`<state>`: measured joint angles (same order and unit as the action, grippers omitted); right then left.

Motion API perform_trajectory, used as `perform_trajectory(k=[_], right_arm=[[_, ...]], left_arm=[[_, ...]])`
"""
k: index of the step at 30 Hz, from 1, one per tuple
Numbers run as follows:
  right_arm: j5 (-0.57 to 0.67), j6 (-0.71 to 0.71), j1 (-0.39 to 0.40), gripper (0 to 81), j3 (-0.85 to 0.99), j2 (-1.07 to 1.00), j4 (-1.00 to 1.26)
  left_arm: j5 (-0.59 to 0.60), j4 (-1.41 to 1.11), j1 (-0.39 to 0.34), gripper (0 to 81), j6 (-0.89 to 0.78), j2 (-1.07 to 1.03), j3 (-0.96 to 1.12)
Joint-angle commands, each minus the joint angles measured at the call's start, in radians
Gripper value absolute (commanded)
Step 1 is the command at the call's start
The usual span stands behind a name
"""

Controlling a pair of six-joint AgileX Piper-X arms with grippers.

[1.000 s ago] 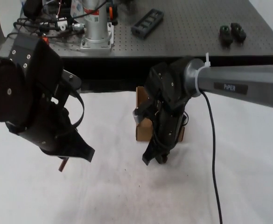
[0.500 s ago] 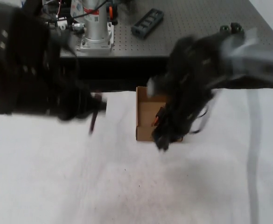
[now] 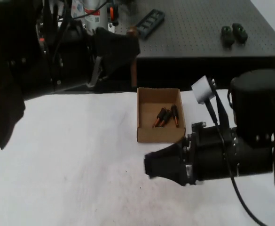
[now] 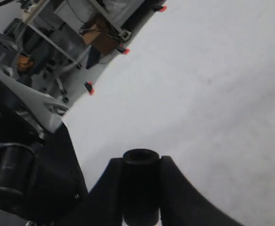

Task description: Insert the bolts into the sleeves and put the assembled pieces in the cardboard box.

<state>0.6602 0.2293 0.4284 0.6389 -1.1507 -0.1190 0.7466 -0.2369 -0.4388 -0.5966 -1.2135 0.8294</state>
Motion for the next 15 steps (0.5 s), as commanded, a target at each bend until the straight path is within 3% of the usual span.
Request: perform_trajectory(k=[1,15], right_arm=[[-0.019,0.161,0.049,5.2,-0.030,0.001,0.276],[-0.168,0.202,0.051,5.2,-0.006,-0.001,0.485]], left_arm=[[0.048,-0.027,-0.018,0.6,-0.018,0.001,0.005],[0.131,-0.027,-0.022,0.6,-0.002,0.001,0.005]])
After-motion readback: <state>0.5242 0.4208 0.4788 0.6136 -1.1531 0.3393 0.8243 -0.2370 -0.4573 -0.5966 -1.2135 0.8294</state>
